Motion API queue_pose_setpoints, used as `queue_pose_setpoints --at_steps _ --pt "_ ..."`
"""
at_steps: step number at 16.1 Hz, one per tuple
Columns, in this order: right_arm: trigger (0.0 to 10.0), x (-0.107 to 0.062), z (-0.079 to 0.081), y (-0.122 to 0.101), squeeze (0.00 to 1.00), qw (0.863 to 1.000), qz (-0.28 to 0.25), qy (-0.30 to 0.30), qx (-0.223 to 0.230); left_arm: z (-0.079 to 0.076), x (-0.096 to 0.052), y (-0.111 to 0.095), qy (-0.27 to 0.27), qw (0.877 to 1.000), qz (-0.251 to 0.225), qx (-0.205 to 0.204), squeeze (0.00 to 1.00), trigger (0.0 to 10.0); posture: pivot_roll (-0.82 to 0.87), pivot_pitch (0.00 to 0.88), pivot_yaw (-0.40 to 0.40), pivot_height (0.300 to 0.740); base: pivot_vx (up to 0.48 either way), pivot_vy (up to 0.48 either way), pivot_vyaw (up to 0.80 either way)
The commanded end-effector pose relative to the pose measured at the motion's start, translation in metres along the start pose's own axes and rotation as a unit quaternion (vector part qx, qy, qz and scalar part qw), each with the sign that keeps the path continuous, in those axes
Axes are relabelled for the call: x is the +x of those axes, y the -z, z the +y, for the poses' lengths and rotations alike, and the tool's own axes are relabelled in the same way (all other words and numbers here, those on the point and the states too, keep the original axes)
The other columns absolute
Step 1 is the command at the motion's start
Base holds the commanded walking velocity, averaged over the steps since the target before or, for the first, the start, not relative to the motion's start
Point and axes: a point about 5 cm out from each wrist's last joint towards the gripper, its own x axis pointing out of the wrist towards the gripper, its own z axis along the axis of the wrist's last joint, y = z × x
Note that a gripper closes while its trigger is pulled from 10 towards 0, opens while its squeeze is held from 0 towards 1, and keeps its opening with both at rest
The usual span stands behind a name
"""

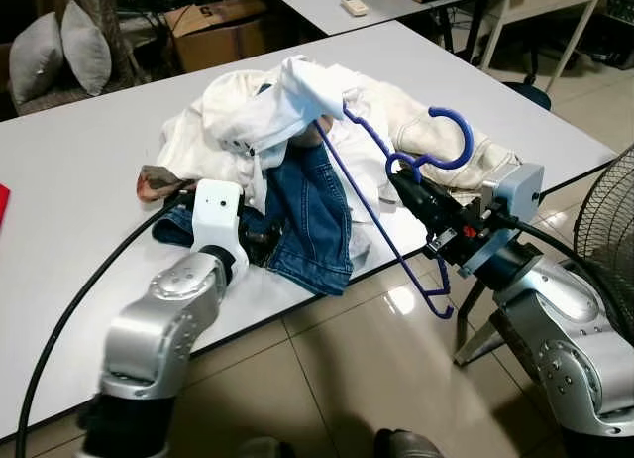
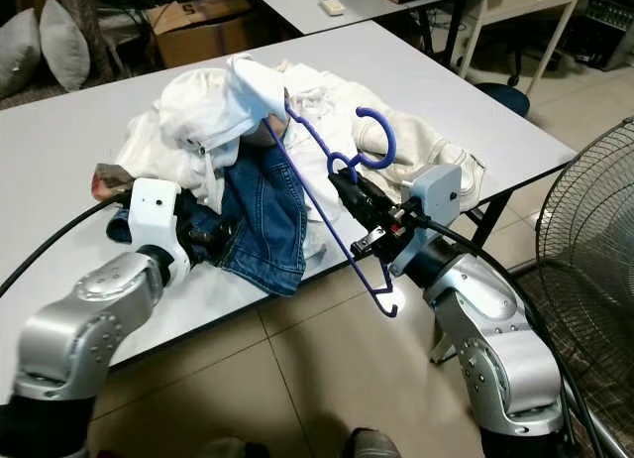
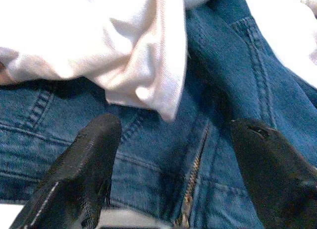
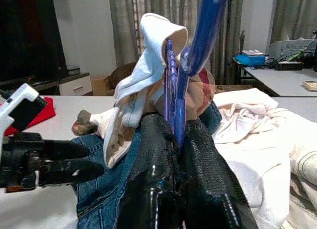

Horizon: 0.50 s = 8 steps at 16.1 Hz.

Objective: Hang hanger

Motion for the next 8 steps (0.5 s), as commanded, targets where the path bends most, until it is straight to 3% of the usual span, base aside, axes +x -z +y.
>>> queue_pose_setpoints --at_steps 1,2,3,4,7,8 --pt "10.0 0.002 0.002 -0.004 0.0 1.0 -0.007 -0.004 0.0 0.001 0.004 -0.004 -0.014 1.0 -0.022 0.004 1.0 10.0 -0.11 0.089 0.071 0.74 0.0 0.0 0.0" --pt "10.0 0.002 0.003 -0.004 0.0 1.0 -0.009 -0.004 0.002 -0.002 0.015 -0.005 -0.031 0.997 -0.057 0.029 0.45 10.0 -0.11 0.089 0.074 0.74 0.0 0.0 0.0" --pt "10.0 0.003 0.004 -0.004 0.0 1.0 -0.01 -0.004 0.003 -0.003 0.018 -0.005 -0.036 0.996 -0.067 0.052 0.18 10.0 -0.11 0.089 0.074 0.74 0.0 0.0 0.0" --pt "10.0 0.003 0.004 -0.004 0.0 1.0 -0.011 -0.005 0.003 -0.005 0.023 -0.005 -0.043 0.992 -0.078 0.086 0.0 10.0 -0.11 0.088 0.077 0.74 0.0 0.0 0.0" --pt "10.0 0.003 0.005 -0.005 0.0 1.0 -0.015 -0.002 0.002 -0.001 0.031 0.0 -0.075 0.982 -0.088 0.147 0.0 10.0 -0.11 0.086 0.086 0.74 0.0 0.0 0.0" --pt "10.0 0.002 0.005 -0.006 0.0 1.0 -0.016 -0.001 0.002 0.0 0.032 0.002 -0.077 0.981 -0.089 0.155 0.0 5.5 -0.11 0.086 0.086 0.74 0.0 0.0 0.0"
